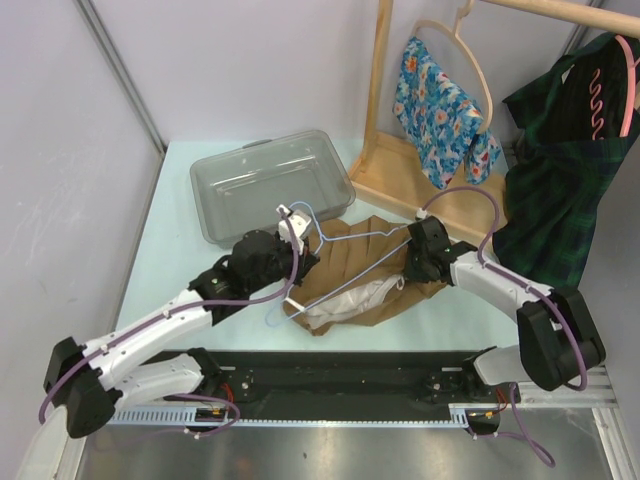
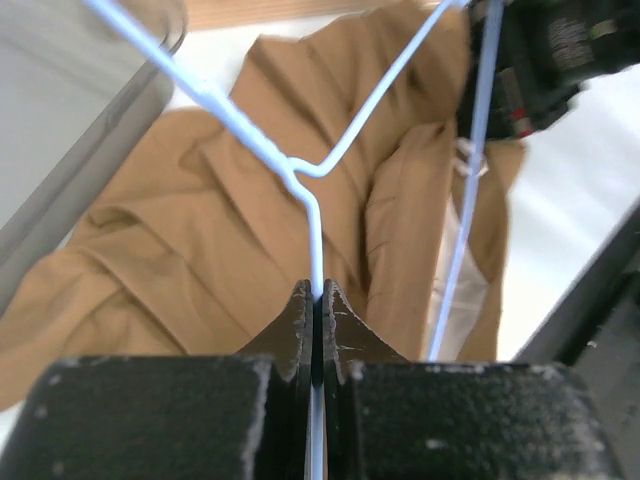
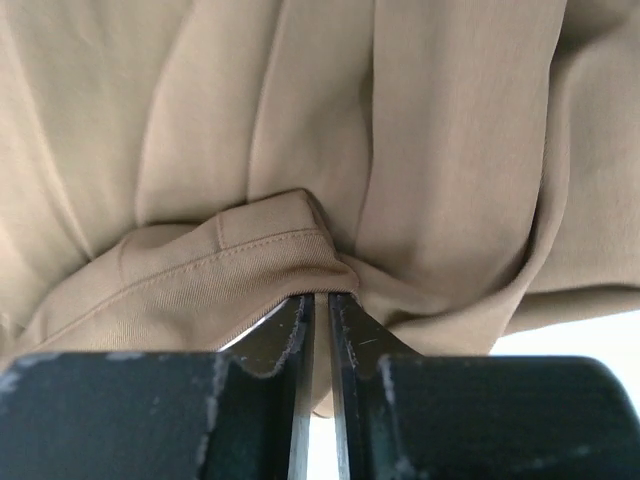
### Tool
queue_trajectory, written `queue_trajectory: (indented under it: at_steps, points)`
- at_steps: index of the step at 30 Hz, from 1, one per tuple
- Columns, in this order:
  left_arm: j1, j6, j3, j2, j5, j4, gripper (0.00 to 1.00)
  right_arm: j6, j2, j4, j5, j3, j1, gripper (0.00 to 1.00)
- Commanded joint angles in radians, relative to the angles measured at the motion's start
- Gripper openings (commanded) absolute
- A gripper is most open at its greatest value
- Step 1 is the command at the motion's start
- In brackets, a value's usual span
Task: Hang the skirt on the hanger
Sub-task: Place skirt on hanger
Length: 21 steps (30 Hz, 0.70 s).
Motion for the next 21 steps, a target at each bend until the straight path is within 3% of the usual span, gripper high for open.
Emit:
queue_trajectory:
  at_steps: [1, 8, 15, 21]
  points:
    - [-0.032, -0.02, 0.091, 0.071, -0.159, -0.016, 0.0, -0.008, -0.028, 0.143, -0.003, 0.0, -0.011, 0.15]
    - [-0.044, -0.02, 0.121, 0.087, -0.234, -0.021, 0.0, -0.057, -0.134, 0.094, -0.063, 0.002, 0.024, 0.21]
    - [-0.046, -0.02, 0.137, 0.116, -0.234, -0.029, 0.0, -0.163, -0.158, 0.053, -0.011, 0.0, 0.127, 0.25]
    - [-0.047, -0.017, 0.155, 0.137, -0.225, -0.032, 0.0, -0.255, -0.152, 0.103, 0.023, 0.003, 0.18, 0.34]
